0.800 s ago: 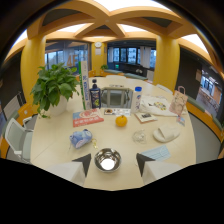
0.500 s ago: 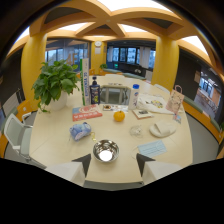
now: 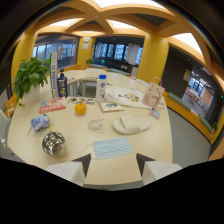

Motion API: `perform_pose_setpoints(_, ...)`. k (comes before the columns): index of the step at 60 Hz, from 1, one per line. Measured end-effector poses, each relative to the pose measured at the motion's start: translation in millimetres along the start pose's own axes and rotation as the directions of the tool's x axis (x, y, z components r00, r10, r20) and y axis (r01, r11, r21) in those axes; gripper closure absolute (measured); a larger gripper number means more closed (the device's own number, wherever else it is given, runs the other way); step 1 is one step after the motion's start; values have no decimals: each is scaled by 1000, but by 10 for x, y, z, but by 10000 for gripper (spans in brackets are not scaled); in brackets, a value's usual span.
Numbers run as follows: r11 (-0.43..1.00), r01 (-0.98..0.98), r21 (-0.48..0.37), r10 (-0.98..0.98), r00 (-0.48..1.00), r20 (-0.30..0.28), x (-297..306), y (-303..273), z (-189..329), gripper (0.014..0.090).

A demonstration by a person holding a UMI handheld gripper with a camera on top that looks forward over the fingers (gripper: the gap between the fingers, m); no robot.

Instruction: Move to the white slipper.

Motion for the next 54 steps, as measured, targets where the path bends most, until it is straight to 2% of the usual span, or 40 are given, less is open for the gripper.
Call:
perform_pose_setpoints(16,1000,11,20,-12,1000,21,808,-409,1193,183)
perform_pose_setpoints(25,1000,25,4,-25,999,29,1033,-500,1823,188)
perform_pose_setpoints(29,1000,27,-8,-27,998,53,1034,-519,2025,188)
perform_pose_setpoints(45,999,12,-47,-7,994,113,992,-507,2332,185)
perform_pose_setpoints(54,998,15,-57,-8,993,116,1006,-487,2357,191)
